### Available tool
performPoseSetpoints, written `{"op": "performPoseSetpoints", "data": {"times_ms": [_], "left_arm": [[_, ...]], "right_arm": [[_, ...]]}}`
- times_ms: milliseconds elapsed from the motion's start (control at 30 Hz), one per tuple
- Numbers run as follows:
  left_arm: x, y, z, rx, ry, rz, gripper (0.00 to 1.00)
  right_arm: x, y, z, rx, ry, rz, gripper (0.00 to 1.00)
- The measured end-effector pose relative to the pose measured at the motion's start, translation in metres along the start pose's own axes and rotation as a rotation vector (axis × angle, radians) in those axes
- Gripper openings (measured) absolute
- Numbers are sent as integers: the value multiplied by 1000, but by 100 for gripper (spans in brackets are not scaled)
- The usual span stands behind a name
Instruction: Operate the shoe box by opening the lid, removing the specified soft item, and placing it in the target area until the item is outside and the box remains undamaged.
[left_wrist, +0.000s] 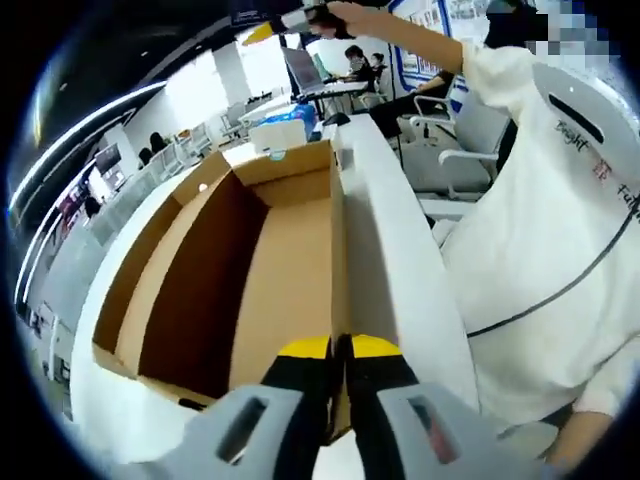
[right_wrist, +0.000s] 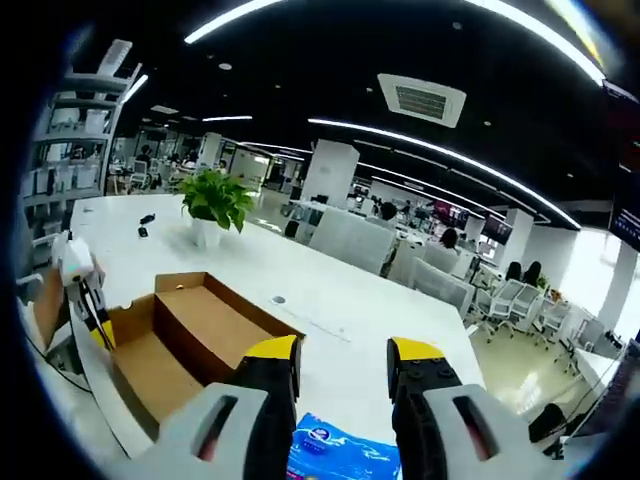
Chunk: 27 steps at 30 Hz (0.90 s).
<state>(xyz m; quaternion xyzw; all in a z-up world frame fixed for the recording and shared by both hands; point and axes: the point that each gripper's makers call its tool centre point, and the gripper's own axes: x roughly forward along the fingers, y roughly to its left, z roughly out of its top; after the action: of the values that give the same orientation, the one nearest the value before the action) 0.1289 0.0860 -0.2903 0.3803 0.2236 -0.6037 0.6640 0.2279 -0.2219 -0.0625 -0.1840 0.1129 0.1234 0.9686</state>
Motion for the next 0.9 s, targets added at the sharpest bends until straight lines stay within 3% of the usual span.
{"op": "performPoseSetpoints", "data": {"times_ms": [133, 167, 233, 367, 467, 633, 700, 833, 900], "left_arm": [[1, -1, -5, -31, 137, 1, 5], [1, -1, -5, -21, 153, 2, 5], [1, -1, -5, -24, 179, 7, 6], [2, -6, -6, -103, 174, 1, 4], [1, -7, -6, -40, 154, 0, 3], [0, -12, -5, -35, 176, -4, 3], [0, -12, -5, -32, 182, -10, 3], [-1, -11, -6, -62, 176, -33, 3], [-1, -12, -6, -74, 174, -42, 2]], "right_arm": [[22, 27, 1, -4, 55, 60, 41], [26, 37, -1, 4, 87, 98, 40], [32, 52, 4, 48, 86, 150, 39], [47, 64, 8, 31, 90, 184, 39], [73, 74, -7, 63, 204, 241, 37], [106, 90, -13, 118, 356, 347, 44], [120, 85, -10, 129, 367, 320, 46], [141, 70, -13, 110, 406, 253, 35], [150, 66, -18, 91, 433, 240, 36]]}}
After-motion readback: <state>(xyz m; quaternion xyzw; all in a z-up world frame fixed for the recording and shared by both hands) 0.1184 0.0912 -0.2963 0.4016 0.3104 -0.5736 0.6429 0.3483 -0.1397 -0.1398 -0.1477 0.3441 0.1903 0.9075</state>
